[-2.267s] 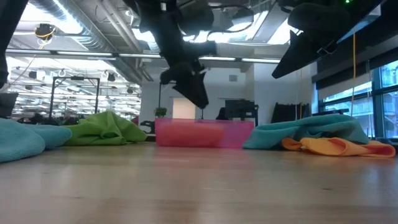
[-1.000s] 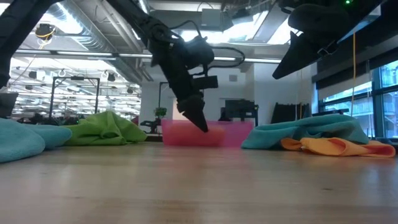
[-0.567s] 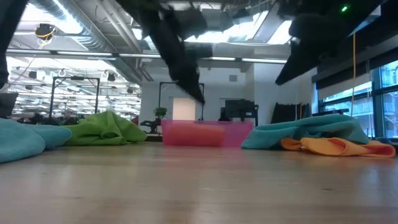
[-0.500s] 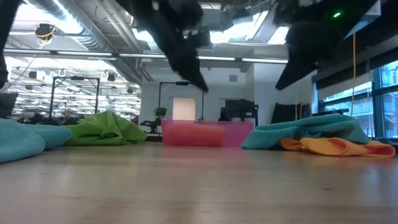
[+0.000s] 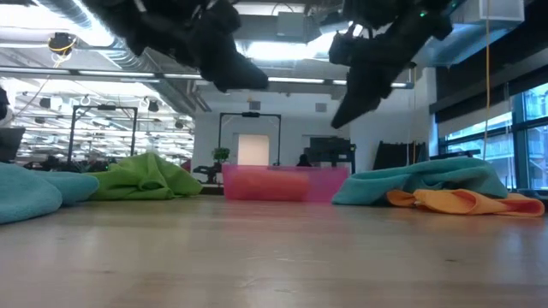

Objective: Roll microfiber towels into tight, uniform cylinder then place into a basket
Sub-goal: Roll the left blue microfiber cloth

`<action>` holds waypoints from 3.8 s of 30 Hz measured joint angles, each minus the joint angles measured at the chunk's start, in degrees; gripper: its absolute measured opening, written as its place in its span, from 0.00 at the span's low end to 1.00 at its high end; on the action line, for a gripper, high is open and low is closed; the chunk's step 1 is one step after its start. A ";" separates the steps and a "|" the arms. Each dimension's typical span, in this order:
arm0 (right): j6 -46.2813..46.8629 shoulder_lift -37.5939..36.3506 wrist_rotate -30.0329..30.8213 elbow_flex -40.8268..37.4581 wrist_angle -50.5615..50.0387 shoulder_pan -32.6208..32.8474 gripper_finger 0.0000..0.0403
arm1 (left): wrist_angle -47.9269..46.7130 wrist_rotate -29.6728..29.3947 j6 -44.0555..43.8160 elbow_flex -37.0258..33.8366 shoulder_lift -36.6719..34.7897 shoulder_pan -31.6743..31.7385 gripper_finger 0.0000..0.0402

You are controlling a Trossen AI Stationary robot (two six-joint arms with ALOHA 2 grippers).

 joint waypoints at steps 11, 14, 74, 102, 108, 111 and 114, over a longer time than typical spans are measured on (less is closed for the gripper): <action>-1.53 7.23 -1.79 0.02 0.91 -2.73 0.23 | 5.02 -4.13 -0.87 -2.79 -0.31 -5.72 0.32; -1.37 9.60 -0.53 0.02 1.22 -3.87 0.35 | 5.25 -4.13 -1.33 -2.79 -0.31 -5.94 0.32; 7.25 -13.44 6.16 4.79 6.33 15.71 0.00 | 25.73 -26.76 6.26 -2.69 3.63 -22.79 0.48; 9.08 -10.35 6.21 4.79 6.82 14.62 0.01 | 5.77 -37.19 17.79 12.08 8.08 -23.34 0.47; 8.52 -10.35 6.21 4.79 6.80 14.25 0.01 | 0.97 -29.89 6.64 13.43 8.08 -22.85 0.45; 7.79 -10.25 6.23 4.79 6.80 13.95 0.01 | 1.12 -29.50 3.93 13.43 8.08 -22.70 0.43; 7.48 -10.17 6.23 4.79 6.80 13.66 0.01 | 1.04 -29.35 1.94 13.43 8.08 -21.88 0.41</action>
